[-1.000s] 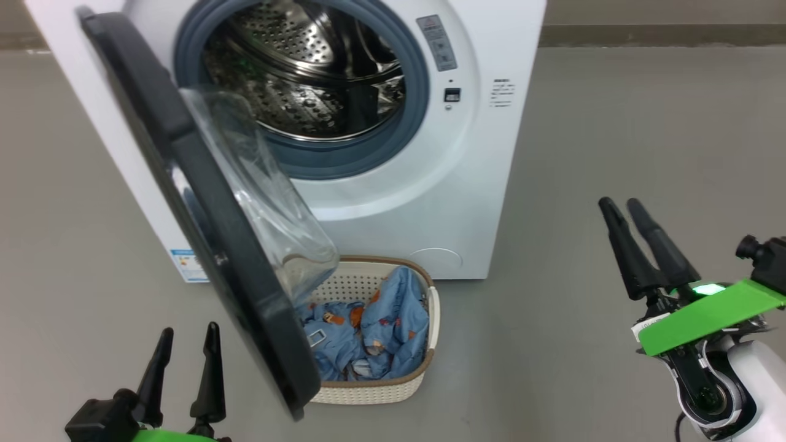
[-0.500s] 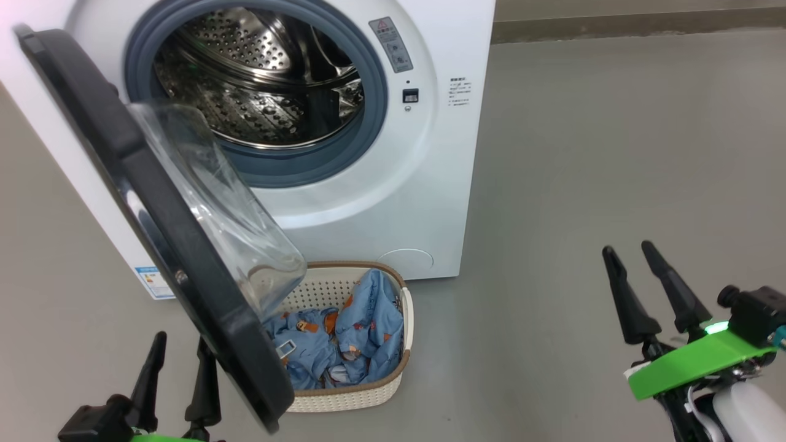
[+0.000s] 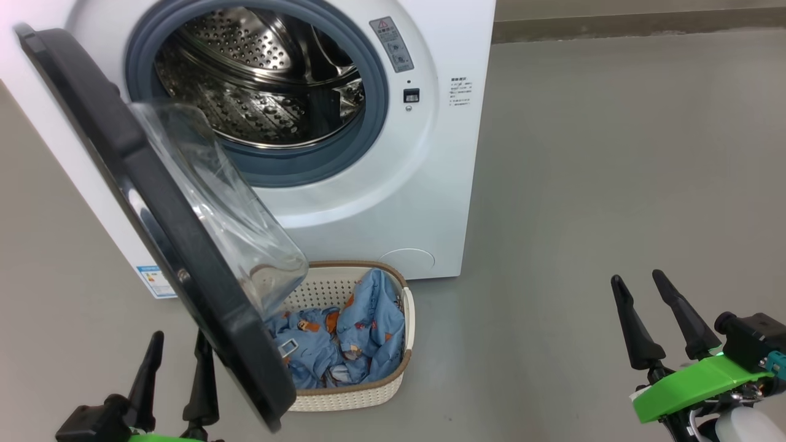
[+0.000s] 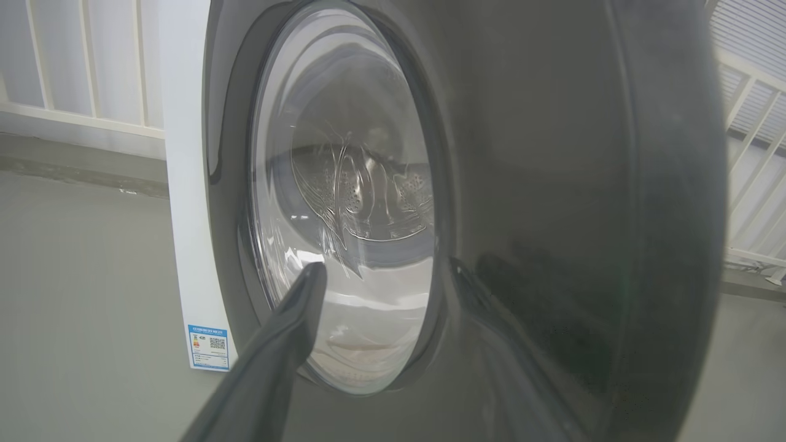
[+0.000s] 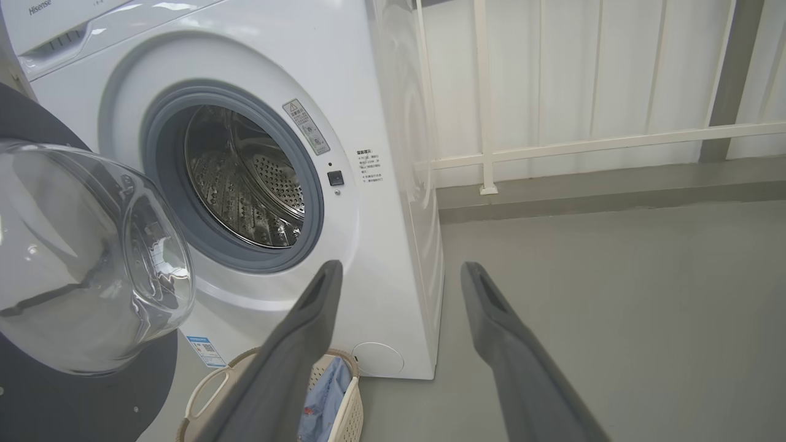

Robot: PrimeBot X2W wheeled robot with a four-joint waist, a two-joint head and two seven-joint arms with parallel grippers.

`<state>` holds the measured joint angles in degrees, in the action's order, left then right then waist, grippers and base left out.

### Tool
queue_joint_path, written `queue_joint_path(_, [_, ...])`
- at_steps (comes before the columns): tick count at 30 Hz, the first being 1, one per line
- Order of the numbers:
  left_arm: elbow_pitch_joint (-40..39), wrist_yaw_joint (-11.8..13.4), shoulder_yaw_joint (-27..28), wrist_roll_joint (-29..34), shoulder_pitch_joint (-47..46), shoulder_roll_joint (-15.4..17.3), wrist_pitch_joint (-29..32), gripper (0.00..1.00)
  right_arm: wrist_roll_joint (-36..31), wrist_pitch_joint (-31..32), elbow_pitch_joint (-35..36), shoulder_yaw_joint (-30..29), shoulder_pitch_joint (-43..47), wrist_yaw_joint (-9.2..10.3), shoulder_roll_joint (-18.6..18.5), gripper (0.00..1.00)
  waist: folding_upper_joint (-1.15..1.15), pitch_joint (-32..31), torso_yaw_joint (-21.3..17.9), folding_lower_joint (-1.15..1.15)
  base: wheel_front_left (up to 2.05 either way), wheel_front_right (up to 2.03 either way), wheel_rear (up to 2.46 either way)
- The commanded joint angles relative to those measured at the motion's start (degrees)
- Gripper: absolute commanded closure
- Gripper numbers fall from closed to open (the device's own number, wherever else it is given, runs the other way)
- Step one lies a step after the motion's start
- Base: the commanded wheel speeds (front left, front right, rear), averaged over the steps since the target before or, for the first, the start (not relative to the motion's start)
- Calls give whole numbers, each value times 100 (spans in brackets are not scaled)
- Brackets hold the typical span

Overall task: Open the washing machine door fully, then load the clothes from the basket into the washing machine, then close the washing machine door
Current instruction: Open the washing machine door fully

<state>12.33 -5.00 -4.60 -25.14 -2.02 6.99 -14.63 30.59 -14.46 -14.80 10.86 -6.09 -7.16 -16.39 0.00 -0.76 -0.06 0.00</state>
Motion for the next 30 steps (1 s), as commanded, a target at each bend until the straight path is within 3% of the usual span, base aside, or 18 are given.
queue_joint_path(1, [-171, 19, 200, 11, -74, 105, -37, 0, -115, -53, 82, 54, 18, -33, -72, 0, 0, -4, 20, 0, 0, 0, 0])
queue_joint_path(30, [-107, 45, 156, -28, -101, 121, -37, 0, -197, -53, -86, 112, -3, -33, -52, 0, 0, -101, 84, 0, 0, 0, 0])
